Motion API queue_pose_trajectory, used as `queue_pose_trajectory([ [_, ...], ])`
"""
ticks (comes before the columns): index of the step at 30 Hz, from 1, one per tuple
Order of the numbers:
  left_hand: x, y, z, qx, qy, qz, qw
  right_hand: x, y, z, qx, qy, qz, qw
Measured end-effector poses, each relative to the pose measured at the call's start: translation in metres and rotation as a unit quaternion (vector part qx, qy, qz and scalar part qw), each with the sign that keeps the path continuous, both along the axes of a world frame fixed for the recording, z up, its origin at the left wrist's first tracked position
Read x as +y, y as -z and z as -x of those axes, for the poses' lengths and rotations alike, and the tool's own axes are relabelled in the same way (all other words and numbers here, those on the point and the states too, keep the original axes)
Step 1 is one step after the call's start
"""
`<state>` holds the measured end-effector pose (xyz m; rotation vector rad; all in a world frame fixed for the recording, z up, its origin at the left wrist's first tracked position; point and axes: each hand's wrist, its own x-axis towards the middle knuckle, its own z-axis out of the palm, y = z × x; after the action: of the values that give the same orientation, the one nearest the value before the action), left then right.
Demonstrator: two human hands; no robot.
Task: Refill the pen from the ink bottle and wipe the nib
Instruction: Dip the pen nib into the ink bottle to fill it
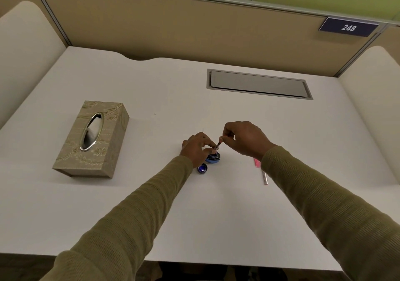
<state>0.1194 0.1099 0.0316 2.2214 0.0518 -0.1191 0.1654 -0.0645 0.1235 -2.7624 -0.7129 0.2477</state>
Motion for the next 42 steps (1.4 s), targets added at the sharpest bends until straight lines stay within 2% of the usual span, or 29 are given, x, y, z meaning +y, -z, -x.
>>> queue_pose_trajectory([
  [6,-0.0001,-0.0004,-0.0005,0.002,0.005,-0.013,1.0,-0.0008,-0.001,0.0013,0.003,-0.021,-0.01,1.0],
  [14,0.0005,-0.0003,0.0014,-0.005,-0.001,0.008,1.0,0.0008,-0.0009,0.0037,-0.011,-0.005,-0.012,1.0],
  [42,0.0003,0.0012,0.002,-0.009,0.01,-0.019,1.0,0.0007,0.0012,0.0078,-0.02,-0.006,0.005,1.0],
])
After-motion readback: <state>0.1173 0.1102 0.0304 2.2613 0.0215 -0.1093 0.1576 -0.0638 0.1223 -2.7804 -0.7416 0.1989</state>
